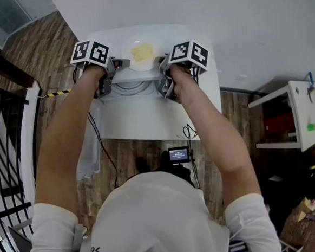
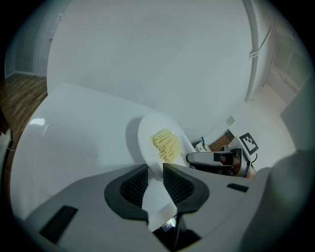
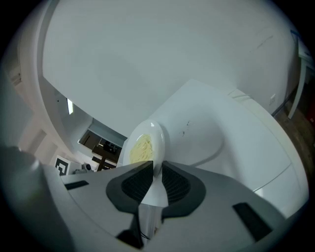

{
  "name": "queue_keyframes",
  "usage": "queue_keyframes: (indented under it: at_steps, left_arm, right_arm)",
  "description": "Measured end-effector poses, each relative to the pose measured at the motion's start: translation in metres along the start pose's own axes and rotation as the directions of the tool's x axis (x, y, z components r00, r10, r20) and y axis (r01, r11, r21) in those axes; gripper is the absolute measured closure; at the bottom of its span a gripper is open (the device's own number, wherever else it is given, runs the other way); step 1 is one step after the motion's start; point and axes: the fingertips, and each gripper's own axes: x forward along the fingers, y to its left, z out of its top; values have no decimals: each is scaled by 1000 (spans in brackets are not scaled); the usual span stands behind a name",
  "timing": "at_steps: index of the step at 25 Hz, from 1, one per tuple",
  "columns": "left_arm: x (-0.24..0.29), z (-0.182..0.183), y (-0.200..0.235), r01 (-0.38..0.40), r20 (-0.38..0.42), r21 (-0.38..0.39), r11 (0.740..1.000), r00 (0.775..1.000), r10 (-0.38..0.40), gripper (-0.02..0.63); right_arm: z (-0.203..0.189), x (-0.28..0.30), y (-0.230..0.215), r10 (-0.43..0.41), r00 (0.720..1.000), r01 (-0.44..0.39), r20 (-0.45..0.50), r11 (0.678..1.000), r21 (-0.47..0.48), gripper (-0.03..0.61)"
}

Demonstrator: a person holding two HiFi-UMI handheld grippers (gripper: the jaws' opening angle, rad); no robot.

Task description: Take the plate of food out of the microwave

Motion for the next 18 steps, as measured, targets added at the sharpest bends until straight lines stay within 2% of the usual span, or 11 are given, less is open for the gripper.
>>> queue_keyframes:
  at_steps: [12, 18]
  left_arm:
    - [3, 7, 0, 20, -24, 59, 998, 1000, -19, 515]
    - [-12, 16, 14, 7, 30, 59, 998, 1000, -9, 514]
  right_arm:
    - [4, -1, -2, 0, 1000, -2, 27, 999, 47, 541]
    - [11, -3, -4, -19, 999, 16, 49, 999, 50, 542]
